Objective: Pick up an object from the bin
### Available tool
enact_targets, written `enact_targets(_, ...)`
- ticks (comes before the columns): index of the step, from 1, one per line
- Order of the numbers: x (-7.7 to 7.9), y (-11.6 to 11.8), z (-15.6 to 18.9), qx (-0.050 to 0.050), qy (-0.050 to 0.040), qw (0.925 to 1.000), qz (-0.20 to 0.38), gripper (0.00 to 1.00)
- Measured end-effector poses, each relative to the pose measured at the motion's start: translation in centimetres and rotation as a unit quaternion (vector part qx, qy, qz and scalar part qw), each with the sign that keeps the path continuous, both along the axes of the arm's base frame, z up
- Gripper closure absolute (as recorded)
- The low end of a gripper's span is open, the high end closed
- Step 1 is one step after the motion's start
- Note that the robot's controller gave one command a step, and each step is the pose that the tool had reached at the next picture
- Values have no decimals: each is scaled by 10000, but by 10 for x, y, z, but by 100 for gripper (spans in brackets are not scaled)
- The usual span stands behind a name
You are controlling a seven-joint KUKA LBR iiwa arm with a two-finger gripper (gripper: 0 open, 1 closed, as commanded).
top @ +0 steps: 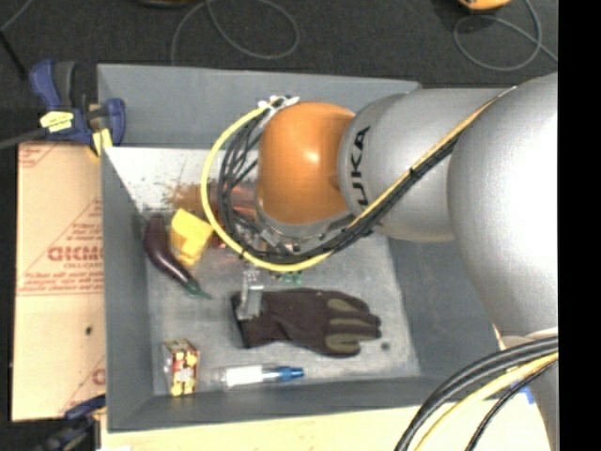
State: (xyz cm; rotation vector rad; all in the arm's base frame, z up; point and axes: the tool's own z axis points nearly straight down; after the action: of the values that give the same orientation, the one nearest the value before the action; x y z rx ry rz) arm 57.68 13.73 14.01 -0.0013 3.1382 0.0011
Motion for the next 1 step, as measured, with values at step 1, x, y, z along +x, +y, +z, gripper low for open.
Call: enact_targets(1,-19,-45,-28,14,-14,9999,127,0)
